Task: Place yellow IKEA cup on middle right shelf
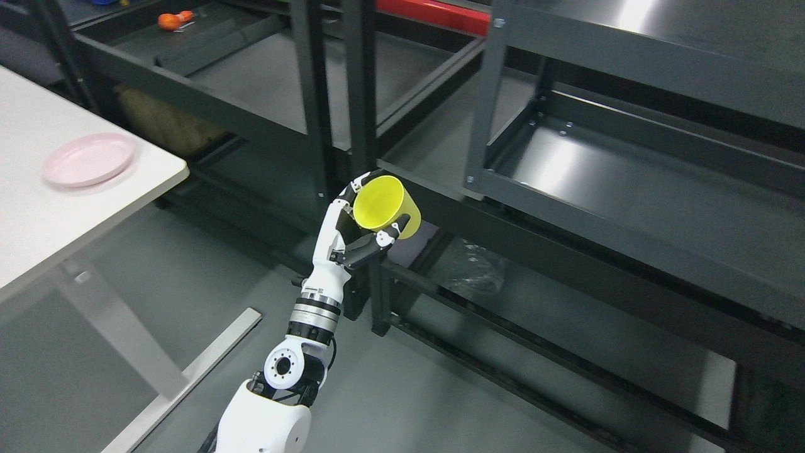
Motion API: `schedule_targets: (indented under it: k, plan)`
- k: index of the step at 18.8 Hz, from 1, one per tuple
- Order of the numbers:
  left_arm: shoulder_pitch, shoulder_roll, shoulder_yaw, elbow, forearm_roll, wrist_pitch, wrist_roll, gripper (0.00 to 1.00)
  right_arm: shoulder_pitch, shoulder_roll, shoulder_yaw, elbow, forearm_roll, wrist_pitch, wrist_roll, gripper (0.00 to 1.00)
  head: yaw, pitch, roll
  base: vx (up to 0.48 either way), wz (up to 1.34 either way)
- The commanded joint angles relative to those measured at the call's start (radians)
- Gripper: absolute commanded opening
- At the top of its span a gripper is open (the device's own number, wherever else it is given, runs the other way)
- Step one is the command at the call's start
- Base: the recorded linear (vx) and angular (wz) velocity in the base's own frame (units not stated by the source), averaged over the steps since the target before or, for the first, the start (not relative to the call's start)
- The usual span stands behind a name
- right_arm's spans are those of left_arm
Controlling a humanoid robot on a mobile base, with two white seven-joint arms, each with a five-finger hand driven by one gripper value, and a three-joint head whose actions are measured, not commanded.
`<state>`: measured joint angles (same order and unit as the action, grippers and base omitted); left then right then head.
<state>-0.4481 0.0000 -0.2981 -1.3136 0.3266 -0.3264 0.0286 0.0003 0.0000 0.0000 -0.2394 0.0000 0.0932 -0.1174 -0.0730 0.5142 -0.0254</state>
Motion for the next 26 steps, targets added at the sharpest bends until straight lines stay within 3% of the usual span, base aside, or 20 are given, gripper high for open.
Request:
schedule_targets:
  k: [1, 12, 26]
  plan:
    - [0.003, 0.017, -0.021, -0.027, -0.001, -0.002, 0.004, 0.00, 0.014, -0.017, 0.017, 0.000, -0.025, -0.001, 0.001, 0.99, 0.0000, 0.000, 0.000, -0.114, -0.78]
    - [-0.041, 0.017, -0.027, -0.188, -0.047, -0.030, 0.002, 0.00, 0.014, -0.017, 0.017, 0.000, -0.025, 0.000, 0.001, 0.99, 0.0000, 0.000, 0.000, -0.037, -0.36]
    - [-0.325, 0.017, -0.104, -0.236, -0.060, -0.014, 0.022, 0.00, 0.012, -0.017, 0.017, 0.000, -0.025, 0.000, 0.001, 0.99, 0.0000, 0.000, 0.000, 0.028, -0.10]
